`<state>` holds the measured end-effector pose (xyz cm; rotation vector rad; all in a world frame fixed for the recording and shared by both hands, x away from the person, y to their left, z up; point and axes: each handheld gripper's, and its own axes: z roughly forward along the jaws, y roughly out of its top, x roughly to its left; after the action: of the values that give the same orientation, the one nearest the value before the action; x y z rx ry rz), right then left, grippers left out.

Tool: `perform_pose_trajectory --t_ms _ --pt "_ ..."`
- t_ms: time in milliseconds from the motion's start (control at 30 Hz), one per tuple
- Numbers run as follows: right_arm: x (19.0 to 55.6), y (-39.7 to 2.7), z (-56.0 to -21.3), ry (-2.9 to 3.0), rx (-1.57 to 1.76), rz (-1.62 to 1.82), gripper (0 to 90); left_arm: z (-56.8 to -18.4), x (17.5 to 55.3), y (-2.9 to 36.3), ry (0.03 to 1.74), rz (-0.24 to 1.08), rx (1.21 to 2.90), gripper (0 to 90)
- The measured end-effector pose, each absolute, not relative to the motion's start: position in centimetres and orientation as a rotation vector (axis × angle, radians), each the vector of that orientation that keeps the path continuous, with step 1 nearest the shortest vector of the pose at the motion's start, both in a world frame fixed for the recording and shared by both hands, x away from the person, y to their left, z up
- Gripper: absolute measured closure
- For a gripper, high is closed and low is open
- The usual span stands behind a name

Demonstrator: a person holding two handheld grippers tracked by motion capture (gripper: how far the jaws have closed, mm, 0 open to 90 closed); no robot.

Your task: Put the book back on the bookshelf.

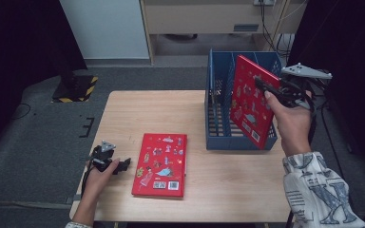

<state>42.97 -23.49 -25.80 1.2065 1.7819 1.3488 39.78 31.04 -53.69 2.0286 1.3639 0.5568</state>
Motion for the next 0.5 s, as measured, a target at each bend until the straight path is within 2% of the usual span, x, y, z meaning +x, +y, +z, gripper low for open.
perform_pose_trajectory --t_ms 500 --pt "45.5 -23.5 -27.1 1.733 1.267 1.300 79.3 -53.7 39.8 31.0 1.359 0.555 2.038 0.0"
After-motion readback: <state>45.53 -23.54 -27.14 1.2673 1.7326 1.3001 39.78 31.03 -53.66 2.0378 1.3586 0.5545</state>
